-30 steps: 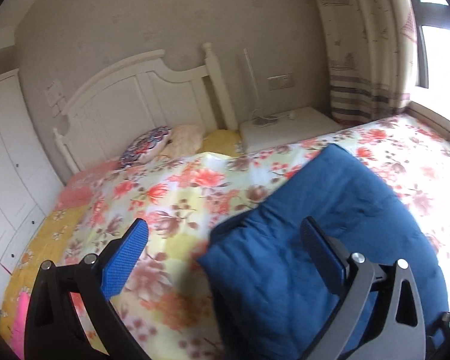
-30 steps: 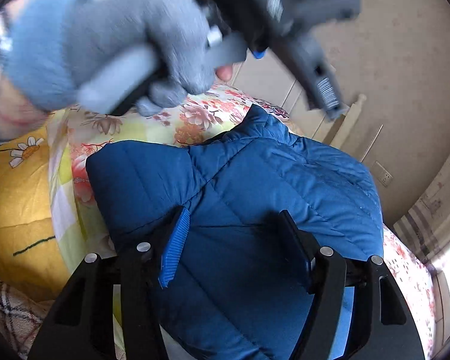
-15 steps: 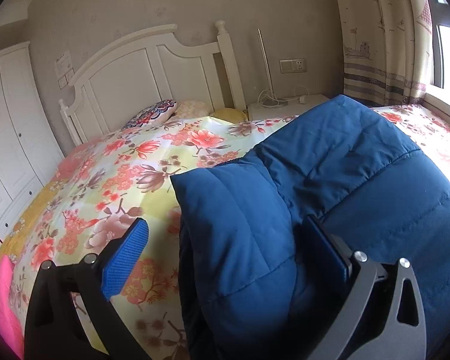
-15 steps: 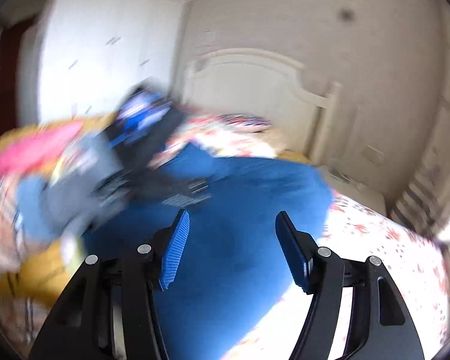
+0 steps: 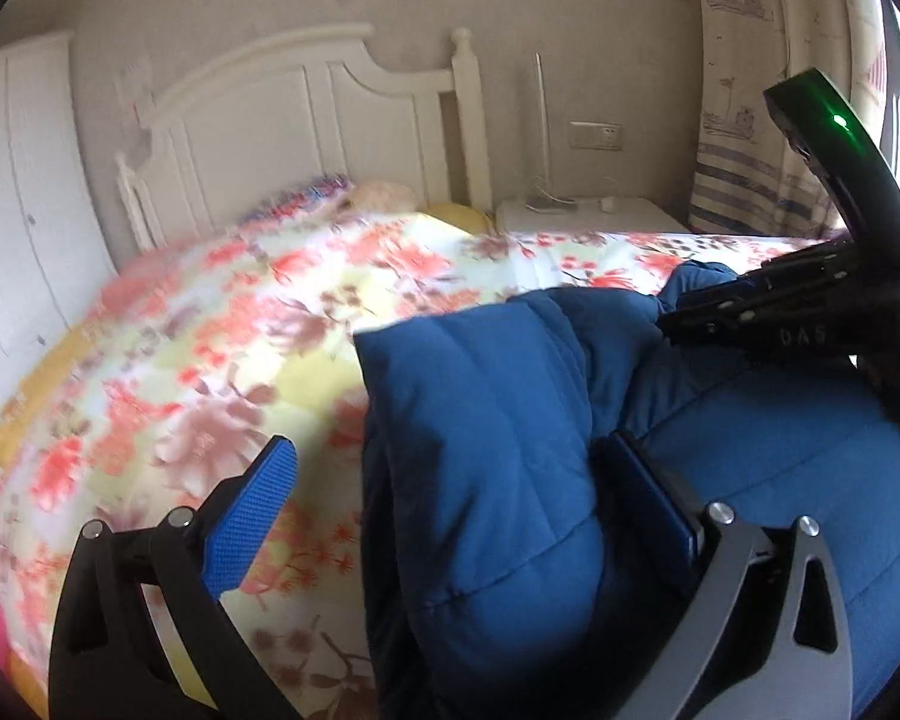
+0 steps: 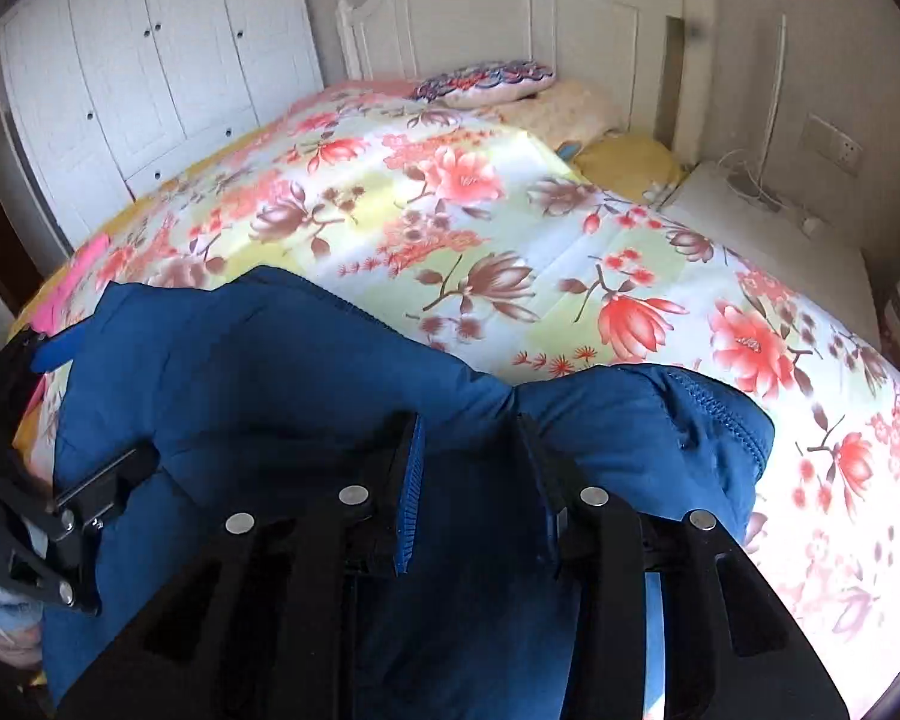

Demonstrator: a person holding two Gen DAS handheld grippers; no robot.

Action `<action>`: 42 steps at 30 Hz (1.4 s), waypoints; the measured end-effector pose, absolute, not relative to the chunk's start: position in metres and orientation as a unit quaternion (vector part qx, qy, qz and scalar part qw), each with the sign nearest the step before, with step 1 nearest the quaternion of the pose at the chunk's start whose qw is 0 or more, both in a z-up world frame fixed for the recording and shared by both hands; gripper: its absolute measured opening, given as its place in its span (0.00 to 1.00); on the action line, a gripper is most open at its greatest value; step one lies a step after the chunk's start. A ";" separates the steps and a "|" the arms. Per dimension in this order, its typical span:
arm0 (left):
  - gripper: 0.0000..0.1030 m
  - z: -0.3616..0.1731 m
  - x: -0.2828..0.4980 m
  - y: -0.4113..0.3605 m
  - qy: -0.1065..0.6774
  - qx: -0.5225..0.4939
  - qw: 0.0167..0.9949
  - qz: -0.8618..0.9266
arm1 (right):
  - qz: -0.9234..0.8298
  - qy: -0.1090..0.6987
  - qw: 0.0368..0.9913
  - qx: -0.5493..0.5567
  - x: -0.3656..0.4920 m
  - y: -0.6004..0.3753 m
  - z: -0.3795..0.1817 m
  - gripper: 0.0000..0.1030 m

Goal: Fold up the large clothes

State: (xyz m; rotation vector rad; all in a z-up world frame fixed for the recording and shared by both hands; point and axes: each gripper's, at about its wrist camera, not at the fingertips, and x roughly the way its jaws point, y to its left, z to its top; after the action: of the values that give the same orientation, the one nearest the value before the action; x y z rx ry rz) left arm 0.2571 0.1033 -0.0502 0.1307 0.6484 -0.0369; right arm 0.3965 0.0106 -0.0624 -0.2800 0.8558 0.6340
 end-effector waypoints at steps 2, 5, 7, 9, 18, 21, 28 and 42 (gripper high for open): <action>0.98 -0.051 0.255 0.104 0.315 0.062 0.947 -0.019 | 0.301 0.395 0.857 -0.140 0.391 0.008 -0.051 0.38; 0.98 -0.050 0.253 0.102 0.309 0.066 0.949 -0.013 | 0.265 0.358 0.893 -0.063 0.413 -0.027 -0.027 0.39; 0.98 -0.050 0.251 0.102 0.306 0.065 0.950 -0.011 | 0.245 0.373 0.894 -0.038 0.429 -0.039 -0.036 0.39; 0.98 -0.050 0.252 0.102 0.307 0.063 0.949 -0.011 | 0.245 0.422 0.870 -0.072 0.444 -0.031 -0.074 0.39; 0.98 -0.050 0.252 0.100 0.317 0.056 0.947 -0.012 | 0.202 0.380 0.894 -0.127 0.438 -0.011 -0.039 0.40; 0.98 -0.050 0.253 0.102 0.318 0.051 0.947 -0.014 | 0.179 0.362 0.907 -0.118 0.439 -0.012 -0.037 0.40; 0.98 -0.051 0.256 0.107 0.325 0.036 0.945 -0.024 | 0.170 0.424 0.869 -0.188 0.448 0.002 -0.081 0.44; 0.98 -0.053 0.251 0.114 0.319 0.028 0.947 0.006 | 0.345 0.439 0.785 -0.268 0.408 0.123 -0.070 0.45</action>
State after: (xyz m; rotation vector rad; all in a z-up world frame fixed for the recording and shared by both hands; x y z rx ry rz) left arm 0.2508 0.1143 -0.0527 0.0563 0.6499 0.0115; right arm 0.4078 0.1232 -0.0701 -0.5771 0.9460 0.7447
